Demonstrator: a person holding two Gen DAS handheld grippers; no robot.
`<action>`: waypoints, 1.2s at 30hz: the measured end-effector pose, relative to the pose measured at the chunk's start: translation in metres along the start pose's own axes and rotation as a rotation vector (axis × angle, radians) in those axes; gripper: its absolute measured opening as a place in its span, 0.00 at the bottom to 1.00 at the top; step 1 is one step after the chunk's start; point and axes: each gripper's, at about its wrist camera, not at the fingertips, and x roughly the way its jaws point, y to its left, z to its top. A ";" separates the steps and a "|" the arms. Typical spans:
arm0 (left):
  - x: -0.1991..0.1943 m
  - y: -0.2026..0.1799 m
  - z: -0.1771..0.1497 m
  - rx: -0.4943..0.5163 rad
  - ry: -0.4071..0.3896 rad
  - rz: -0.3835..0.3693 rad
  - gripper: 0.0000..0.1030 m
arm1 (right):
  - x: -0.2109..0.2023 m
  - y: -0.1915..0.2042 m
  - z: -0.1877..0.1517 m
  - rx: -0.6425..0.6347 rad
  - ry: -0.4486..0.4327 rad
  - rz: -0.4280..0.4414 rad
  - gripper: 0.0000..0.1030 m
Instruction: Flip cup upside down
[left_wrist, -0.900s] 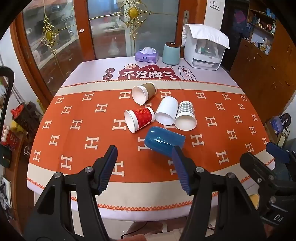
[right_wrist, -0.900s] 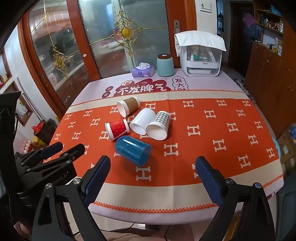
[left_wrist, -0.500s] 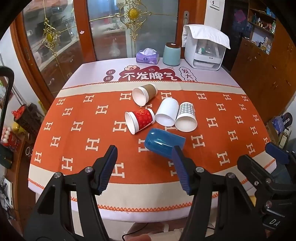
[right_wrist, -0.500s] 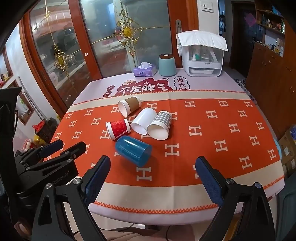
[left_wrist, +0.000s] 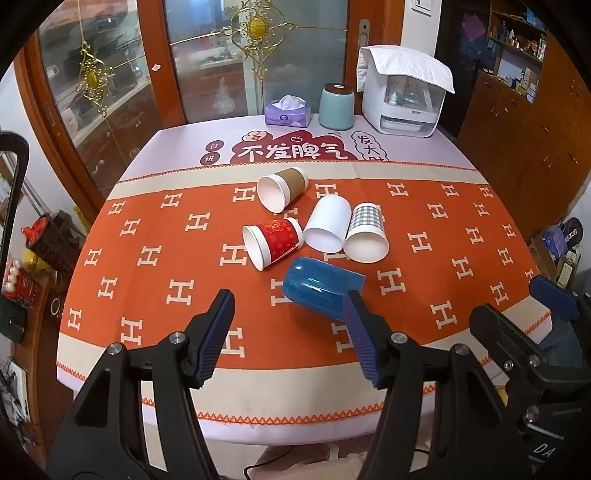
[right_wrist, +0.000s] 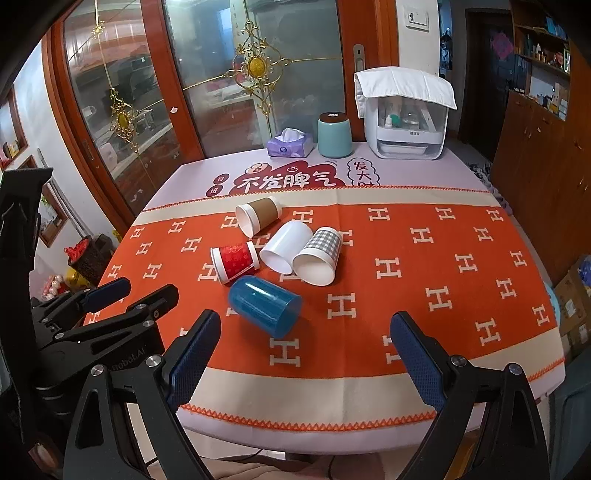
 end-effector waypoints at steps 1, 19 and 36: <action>0.000 -0.001 0.000 0.003 -0.001 0.000 0.57 | 0.000 -0.001 0.000 0.000 -0.001 0.001 0.91; 0.004 -0.001 0.002 0.000 0.019 0.010 0.57 | -0.002 -0.002 -0.001 0.013 -0.021 0.027 0.91; 0.000 -0.003 0.003 0.001 0.010 0.019 0.57 | -0.004 0.004 0.001 -0.007 -0.030 0.034 0.91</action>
